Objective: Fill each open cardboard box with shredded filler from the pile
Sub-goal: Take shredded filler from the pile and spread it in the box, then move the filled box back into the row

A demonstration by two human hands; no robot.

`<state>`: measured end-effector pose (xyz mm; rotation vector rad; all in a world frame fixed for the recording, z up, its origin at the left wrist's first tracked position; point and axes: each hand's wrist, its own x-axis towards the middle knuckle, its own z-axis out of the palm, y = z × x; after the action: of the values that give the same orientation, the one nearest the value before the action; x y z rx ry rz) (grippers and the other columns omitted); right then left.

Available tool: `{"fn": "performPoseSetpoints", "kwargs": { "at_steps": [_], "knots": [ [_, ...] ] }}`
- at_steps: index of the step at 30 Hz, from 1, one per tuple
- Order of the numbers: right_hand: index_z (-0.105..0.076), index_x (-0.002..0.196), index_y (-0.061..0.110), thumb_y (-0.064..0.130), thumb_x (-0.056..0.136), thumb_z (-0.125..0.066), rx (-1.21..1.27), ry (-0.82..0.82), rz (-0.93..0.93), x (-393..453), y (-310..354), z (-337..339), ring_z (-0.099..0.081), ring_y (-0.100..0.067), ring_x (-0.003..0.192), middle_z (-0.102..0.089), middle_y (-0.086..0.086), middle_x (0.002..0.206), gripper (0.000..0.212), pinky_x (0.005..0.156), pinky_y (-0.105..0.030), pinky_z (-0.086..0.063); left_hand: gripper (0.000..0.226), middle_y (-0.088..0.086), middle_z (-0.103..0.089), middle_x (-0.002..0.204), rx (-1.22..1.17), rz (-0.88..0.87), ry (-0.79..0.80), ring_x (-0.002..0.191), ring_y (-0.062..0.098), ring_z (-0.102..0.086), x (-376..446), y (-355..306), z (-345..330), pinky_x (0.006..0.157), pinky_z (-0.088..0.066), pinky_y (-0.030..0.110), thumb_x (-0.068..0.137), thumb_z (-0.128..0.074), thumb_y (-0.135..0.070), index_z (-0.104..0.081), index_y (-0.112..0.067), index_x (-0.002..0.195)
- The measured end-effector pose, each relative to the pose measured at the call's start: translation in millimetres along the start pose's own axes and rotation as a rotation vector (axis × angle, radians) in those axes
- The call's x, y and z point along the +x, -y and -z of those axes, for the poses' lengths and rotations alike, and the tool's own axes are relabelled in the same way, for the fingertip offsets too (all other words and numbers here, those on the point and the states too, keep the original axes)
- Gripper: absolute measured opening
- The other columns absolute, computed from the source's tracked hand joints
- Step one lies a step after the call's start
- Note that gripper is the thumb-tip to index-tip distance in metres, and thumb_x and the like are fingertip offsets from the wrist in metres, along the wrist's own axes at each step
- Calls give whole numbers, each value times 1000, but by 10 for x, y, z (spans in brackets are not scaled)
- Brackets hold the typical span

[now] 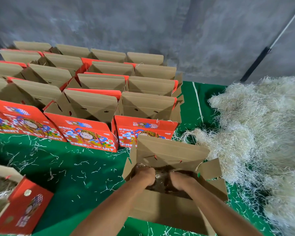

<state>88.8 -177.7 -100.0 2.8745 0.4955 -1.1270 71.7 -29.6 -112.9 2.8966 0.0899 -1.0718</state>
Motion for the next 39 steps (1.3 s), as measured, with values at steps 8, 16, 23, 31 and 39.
{"fn": "performPoseSetpoints", "kwargs": {
  "at_steps": [8,16,23,31,39],
  "knots": [
    [-59,134,15,55,94,-55,194,134,-38,-105,-79,-6,-65,-29,110,-64,-12,131,57,93,-34,-51,37,11,-63,129,-324,-66,8,115,29,-61,-60,26,235,98,-50,37,91,-51,-15,-63,-13,126],
    [-67,73,16,35,96,-57,672,-496,-12,-537,-190,289,-60,-18,56,-65,1,64,32,66,-37,-55,16,-7,-72,94,-679,-226,-242,90,16,-69,-330,-78,368,76,-52,29,94,-55,-23,-71,-24,95],
    [-65,112,28,37,98,-55,575,-1126,18,-1293,-681,347,-70,-8,76,-71,6,97,20,60,-28,-60,14,-29,-69,100,-1028,-420,-514,86,-9,-65,-854,-259,767,87,-54,31,97,-58,-34,-69,-41,101],
    [-39,149,21,53,93,-61,1086,-781,16,-1431,-1058,-141,-57,-17,126,-57,4,141,68,105,-50,-49,18,-32,-67,105,-813,-511,-441,99,-13,-60,-1237,-640,602,84,-46,19,96,-51,-50,-63,-48,108],
    [-36,123,74,78,77,-64,1429,-366,248,-1347,-1007,-120,-51,22,109,-54,46,118,54,101,-36,-35,40,-27,-69,109,-833,-364,-415,105,-7,-63,-1484,-193,88,99,-49,31,93,-38,-72,-63,-48,112]
  ]
}}
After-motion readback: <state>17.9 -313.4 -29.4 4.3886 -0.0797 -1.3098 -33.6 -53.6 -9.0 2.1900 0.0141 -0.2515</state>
